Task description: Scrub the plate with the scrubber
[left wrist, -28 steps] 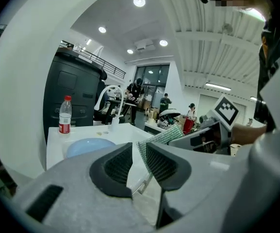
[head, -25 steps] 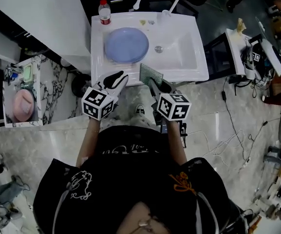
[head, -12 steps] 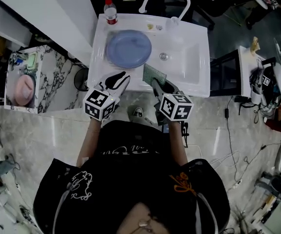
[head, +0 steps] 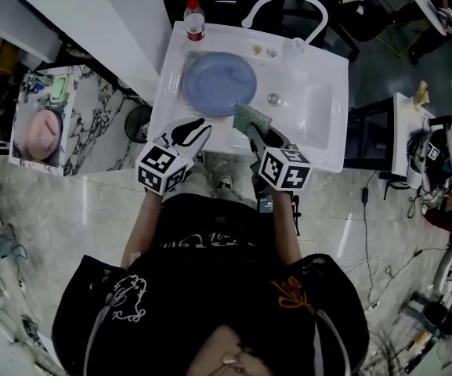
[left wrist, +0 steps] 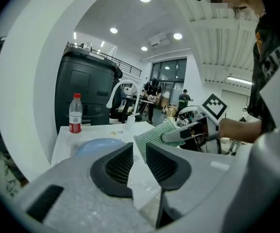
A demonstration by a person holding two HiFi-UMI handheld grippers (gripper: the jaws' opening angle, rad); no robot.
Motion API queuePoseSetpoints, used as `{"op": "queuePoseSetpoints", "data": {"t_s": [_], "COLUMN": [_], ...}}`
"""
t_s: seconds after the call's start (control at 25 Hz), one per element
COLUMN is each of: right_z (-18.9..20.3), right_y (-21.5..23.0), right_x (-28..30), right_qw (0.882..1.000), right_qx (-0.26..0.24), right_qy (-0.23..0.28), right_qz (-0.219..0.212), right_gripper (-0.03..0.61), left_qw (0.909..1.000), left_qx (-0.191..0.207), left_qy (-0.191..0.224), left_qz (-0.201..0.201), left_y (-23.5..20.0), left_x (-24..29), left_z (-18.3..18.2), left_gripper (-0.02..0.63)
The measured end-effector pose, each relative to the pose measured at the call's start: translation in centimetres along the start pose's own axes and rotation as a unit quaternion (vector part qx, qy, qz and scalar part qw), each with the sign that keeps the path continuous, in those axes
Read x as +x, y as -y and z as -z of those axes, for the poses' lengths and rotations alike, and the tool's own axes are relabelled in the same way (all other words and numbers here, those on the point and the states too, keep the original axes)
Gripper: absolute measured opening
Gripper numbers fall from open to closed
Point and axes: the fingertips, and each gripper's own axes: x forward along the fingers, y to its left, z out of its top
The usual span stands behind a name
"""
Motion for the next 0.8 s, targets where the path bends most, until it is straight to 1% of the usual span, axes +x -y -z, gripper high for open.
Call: {"op": "queuePoseSetpoints", "data": {"t_s": [0.16,0.4,0.48,0.6,0.8], "right_z": [-1.3,-3.7,-4.3,-4.8,-4.3], "right_y": [-0.2,0.1,0.2,0.4,0.4], "right_x": [2.3,8.2,10.7,14.4,20.2], "right_qw": [1.0,0.996,0.996,0.996,0.993], "right_qx": [-0.014,-0.077,-0.074,-0.051,-0.018], "right_qy": [-0.009,-0.038,-0.05,-0.068,-0.112], "right_qz": [0.006,0.017,0.013,0.006,0.0], "right_gripper": [0.094,0.094,0.094,0.094,0.093], "left_qw": [0.9999,0.9992,0.9988,0.9977,0.9937], "left_qx": [0.001,0.014,0.017,0.019,0.015], "left_qy": [-0.008,-0.03,-0.036,-0.046,-0.076], "left_qz": [0.006,0.023,0.029,0.046,0.08], "left_y": [-2.4,-5.9,-7.0,-8.1,-9.1], "left_x": [0.6,1.5,2.0,2.9,4.0], "left_z": [-0.1,0.3,0.6,1.4,3.7], "left_gripper": [0.087,0.087,0.087,0.087,0.087]}}
